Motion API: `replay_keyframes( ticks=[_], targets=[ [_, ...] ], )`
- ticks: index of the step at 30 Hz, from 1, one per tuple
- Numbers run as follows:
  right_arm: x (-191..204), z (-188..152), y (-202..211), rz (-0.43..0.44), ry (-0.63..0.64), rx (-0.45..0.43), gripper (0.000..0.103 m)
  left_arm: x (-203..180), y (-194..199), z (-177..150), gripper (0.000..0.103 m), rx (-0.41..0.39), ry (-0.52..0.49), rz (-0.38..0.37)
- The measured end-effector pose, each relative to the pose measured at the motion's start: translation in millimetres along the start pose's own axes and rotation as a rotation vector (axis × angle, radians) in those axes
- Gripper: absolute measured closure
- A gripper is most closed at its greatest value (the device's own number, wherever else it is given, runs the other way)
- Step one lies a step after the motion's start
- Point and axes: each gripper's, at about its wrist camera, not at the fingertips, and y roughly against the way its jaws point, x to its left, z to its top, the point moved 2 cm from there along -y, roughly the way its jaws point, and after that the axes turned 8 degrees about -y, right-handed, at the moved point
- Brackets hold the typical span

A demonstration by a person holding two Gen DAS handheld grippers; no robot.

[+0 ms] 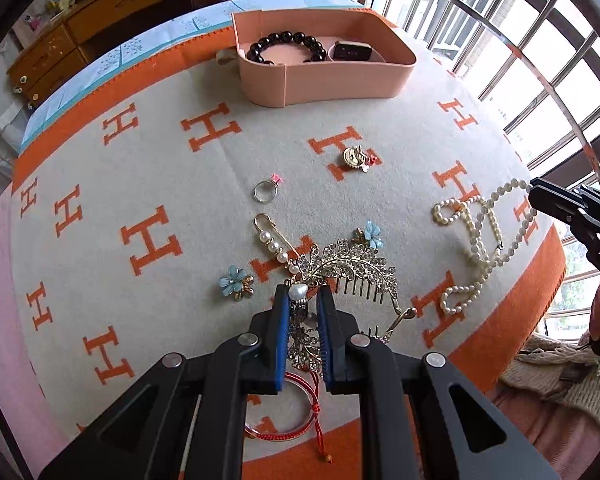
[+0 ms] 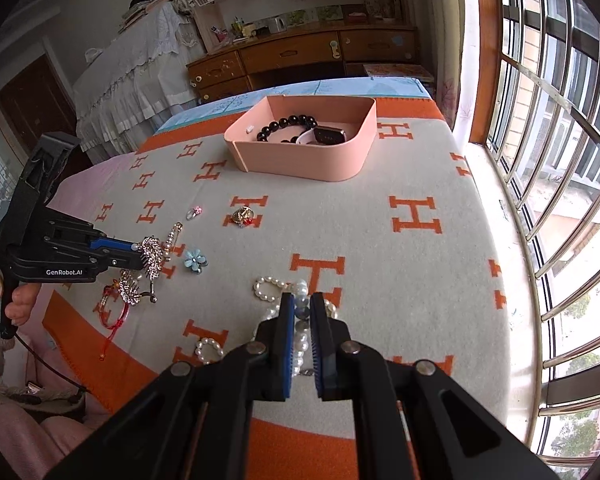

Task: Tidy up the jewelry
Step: 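Grasp the silver leaf hair comb with the left tool while the right tool holds the necklace, then carry the comb and pearl necklace into the pink tray and open both tools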

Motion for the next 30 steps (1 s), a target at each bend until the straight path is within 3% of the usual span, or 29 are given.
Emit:
replay_keyframes(
  ticks=[5,18,23,30],
  targets=[
    [20.7,35.4,25.2,0.045,0.04,-0.066,0.096,6.4,43.6,14.7,0.092,-0.081,0.03,0.054],
    [41.7,168.7,74.5,0.048,0.035,-0.268,0.096,23.5,129.2,129.6,0.092,-0.288,0.116,0.206],
    [41.6,210.8,68.8,0.037,0.003,-0.3,0.096,31.1,121.6,165.9,0.092,-0.295,0.149,0.227],
    [36.3,238.8,34.6,-0.005,-0.024,-0.27,0.096,47.7,61.6,196.0,0.092,-0.235,0.208,0.21]
  ],
)
